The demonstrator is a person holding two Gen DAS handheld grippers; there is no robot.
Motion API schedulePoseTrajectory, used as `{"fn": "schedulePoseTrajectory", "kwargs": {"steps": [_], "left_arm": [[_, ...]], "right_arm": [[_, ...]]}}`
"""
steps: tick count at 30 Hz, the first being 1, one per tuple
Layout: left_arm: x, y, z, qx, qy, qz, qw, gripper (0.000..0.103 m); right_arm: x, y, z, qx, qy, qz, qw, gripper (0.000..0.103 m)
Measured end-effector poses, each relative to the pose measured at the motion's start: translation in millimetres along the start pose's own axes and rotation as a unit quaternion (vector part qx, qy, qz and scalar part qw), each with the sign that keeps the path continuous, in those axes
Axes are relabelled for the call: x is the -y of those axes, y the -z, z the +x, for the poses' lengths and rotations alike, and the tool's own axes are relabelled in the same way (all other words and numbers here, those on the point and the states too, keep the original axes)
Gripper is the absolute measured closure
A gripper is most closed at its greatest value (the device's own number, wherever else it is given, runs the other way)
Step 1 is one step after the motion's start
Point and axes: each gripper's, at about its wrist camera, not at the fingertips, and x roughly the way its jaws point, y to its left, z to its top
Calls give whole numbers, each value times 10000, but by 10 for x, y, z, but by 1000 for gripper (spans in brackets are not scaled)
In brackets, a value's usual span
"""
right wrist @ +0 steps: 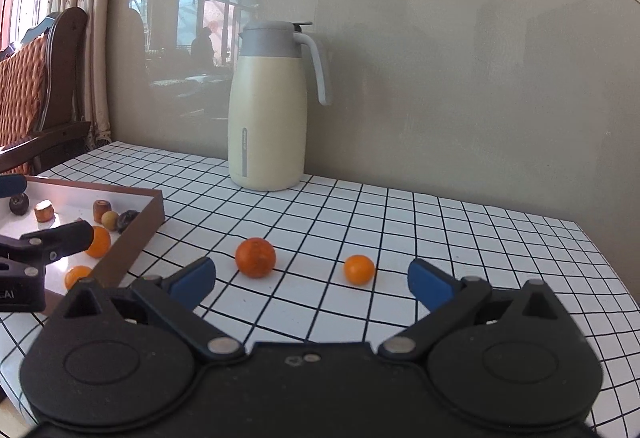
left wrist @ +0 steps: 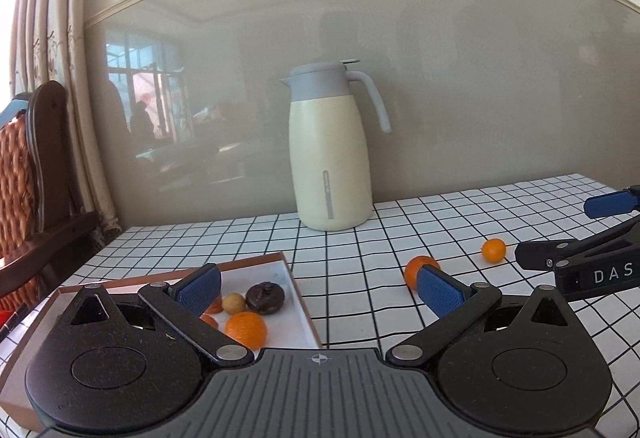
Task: Organize fruits
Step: 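Move both open tools from the box toward the oranges on the table, then grasp the large orange with the left tool while the right tool grasps the tangerine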
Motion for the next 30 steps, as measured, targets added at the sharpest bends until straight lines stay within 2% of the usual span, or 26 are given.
{"fn": "schedulePoseTrajectory", "kwargs": {"steps": [7, 10, 12, 18, 22, 25, 30], "left_arm": [[285, -52, 254, -80, 269, -10, 9996, 0], [371, -46, 373, -198, 269, -28, 9994, 1], [413, -26, 461, -275, 253, -39, 9993, 0], [563, 38, 754, -569, 302, 8, 9979, 1], [681, 39, 945, -705, 328, 29, 9970, 1], [733, 3, 1110, -871, 399, 20, 9954, 24], [812, -9, 1322, -1053, 448, -46, 9934, 24]], "right_arm": [[210, 33, 53, -75, 167, 71, 9998, 7], [266, 15, 148, -125, 158, 93, 9998, 13], [296, 20, 227, -193, 173, 95, 9996, 20], [419, 89, 488, -451, 149, 237, 9986, 31], [440, 95, 678, -558, 94, 252, 9981, 33], [431, 55, 853, -608, 60, 226, 9979, 37], [449, 46, 1098, -762, -29, 290, 9967, 54]]}}
